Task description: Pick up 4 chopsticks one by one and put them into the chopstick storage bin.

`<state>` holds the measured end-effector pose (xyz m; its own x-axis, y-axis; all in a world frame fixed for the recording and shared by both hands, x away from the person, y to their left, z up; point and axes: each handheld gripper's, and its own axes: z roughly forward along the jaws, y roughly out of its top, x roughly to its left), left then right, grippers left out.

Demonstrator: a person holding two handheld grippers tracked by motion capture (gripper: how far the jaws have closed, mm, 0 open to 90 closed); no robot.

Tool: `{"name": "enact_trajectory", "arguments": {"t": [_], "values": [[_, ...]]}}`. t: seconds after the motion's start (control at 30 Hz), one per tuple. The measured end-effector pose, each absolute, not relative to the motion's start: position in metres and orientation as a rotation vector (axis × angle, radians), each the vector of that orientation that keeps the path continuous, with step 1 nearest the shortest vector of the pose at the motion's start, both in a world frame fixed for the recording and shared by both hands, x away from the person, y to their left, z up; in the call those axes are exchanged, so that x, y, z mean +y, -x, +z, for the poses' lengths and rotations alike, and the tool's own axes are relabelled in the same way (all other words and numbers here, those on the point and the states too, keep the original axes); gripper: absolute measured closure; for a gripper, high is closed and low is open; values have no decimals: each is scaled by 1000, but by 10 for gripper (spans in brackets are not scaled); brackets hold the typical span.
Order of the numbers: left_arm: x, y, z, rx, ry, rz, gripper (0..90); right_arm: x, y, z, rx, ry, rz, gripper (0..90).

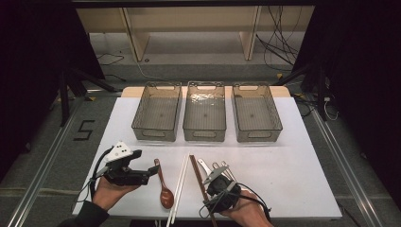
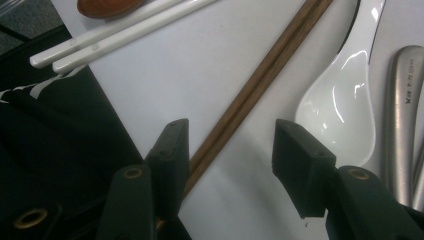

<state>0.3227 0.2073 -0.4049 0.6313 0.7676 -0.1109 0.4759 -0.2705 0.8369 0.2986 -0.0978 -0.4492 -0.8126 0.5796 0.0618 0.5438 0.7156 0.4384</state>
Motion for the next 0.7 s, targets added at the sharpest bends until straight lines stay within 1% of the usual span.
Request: {"name": "enact_trajectory", "arguments": {"t": [0.37, 0.7], "values": [[206, -322, -405, 982, -1927, 397, 127, -94, -297, -460, 2857, -930, 583, 534], [206, -322, -405, 982, -1931, 398, 127, -91, -297, -462, 2863, -930, 566, 561]]}}
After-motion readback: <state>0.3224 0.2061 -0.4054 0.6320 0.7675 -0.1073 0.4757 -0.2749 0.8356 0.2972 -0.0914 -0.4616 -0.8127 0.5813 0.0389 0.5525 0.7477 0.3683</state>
